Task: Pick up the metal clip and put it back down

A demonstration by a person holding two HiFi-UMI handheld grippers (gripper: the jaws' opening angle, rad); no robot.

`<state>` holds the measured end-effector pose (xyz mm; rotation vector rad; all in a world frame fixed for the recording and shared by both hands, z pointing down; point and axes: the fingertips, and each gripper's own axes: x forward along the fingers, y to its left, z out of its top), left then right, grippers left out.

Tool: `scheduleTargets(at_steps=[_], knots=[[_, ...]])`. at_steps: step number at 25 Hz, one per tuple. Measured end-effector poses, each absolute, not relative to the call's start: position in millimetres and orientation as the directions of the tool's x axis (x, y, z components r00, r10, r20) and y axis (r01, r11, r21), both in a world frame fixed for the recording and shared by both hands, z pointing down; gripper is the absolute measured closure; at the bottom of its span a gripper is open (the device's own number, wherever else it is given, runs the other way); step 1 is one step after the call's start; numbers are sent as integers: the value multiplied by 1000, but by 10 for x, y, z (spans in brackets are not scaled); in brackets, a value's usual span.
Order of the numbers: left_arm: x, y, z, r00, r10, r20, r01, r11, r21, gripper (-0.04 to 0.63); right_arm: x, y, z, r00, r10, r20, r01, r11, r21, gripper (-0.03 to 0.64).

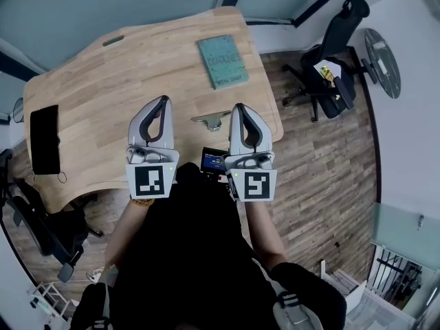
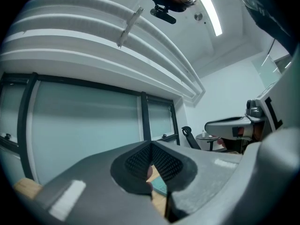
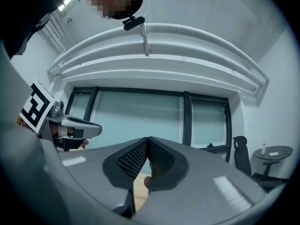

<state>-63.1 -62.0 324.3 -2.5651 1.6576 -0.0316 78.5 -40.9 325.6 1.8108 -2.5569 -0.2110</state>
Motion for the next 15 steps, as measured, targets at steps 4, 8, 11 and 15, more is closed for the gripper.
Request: scheduleTargets(at_steps=[4, 8, 11, 15], knots=[[-583, -604, 3267, 423, -906, -20, -904, -420, -83, 595, 804, -409, 3244, -339, -937, -86, -938, 329, 110, 597], [-581, -596, 3271, 422, -906, -21, -904, -419, -86, 595, 812, -407, 3290, -339, -939, -58, -937, 332, 111, 597], [-556, -562, 3299, 425, -905, -13, -902, -422, -92, 595, 836, -402, 3272, -329, -943, -52, -941, 323, 98, 597], [-530, -545, 3349, 434, -901, 12, -897, -434, -82, 595, 896, -430, 3347, -313, -950, -15, -945, 310, 106, 597]])
